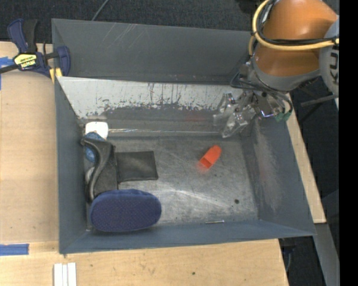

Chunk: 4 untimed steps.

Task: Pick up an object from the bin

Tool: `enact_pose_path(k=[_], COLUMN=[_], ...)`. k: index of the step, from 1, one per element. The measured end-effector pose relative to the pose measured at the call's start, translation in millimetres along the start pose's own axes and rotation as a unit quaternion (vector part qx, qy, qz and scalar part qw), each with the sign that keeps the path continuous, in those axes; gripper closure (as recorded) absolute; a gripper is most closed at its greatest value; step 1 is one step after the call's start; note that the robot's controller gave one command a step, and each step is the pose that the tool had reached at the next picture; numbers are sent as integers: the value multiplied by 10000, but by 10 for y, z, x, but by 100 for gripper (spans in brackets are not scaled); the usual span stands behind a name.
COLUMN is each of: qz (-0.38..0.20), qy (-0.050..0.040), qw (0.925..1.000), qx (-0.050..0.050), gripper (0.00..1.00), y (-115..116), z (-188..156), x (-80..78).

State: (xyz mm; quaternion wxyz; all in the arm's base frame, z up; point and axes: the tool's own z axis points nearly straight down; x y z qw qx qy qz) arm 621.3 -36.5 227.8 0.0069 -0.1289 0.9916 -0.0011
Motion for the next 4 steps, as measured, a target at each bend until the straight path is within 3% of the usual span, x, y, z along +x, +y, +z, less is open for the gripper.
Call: enact_pose_path(k=[1, 2, 3, 4], qz=[6, -515, -517, -1126], qy=[44, 20, -47, 1], qw=[10000, 9987, 9987, 9936], qx=[-15, -12, 4, -2], gripper=[0, 0, 100, 100], y=[2, -207, -209, -89], z=[54, 1563, 1493, 88], x=[20, 103, 57, 40])
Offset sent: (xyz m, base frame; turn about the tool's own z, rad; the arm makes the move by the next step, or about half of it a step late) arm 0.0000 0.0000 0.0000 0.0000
